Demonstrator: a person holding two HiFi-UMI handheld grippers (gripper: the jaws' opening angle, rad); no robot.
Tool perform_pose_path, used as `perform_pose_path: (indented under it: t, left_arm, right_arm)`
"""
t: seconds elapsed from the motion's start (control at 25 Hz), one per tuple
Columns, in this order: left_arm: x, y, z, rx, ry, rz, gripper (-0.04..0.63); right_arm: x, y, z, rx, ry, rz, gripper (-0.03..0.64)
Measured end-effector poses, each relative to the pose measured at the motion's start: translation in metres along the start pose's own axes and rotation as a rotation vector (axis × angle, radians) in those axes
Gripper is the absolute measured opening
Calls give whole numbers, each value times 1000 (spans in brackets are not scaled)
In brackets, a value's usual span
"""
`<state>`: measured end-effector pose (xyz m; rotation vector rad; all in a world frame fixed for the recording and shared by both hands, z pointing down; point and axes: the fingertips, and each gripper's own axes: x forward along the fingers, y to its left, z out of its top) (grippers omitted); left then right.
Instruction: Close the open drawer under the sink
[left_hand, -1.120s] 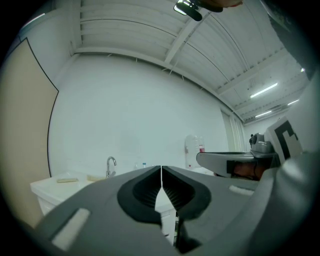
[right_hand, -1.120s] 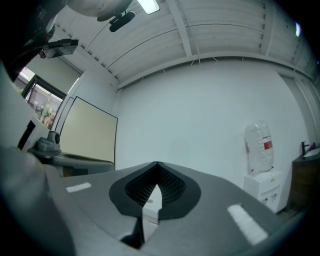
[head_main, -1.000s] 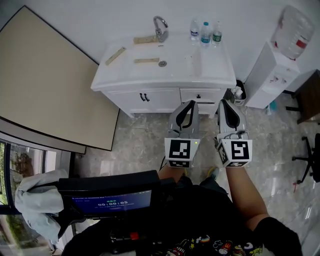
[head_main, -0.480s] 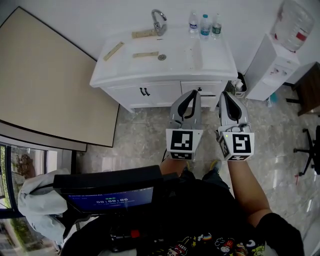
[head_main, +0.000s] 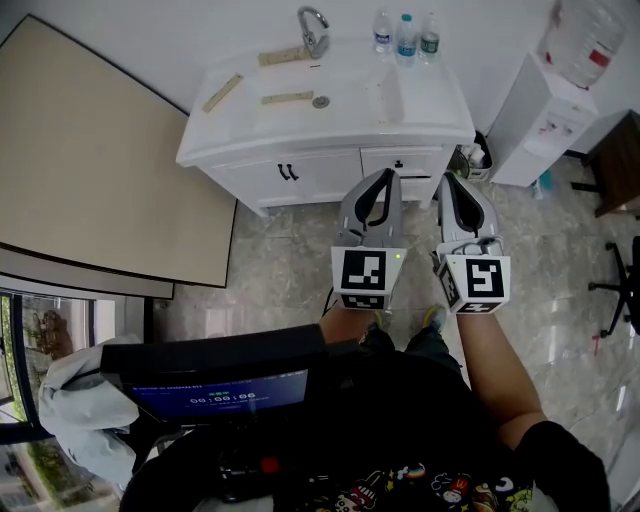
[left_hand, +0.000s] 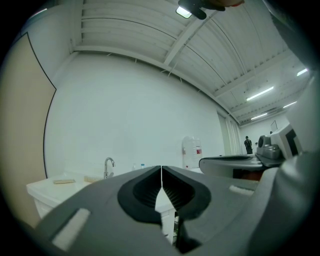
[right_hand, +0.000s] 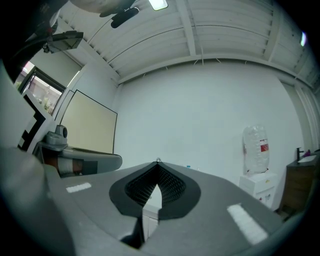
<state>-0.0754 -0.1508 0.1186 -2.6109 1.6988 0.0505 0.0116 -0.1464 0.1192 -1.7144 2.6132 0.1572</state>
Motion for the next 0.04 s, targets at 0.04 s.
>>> perform_pose_path:
  t: [0.04]
  left_arm:
    - [-2, -1, -1, 1, 1, -2, 8]
  right_arm:
    - [-2, 1, 0, -1, 1, 0, 21]
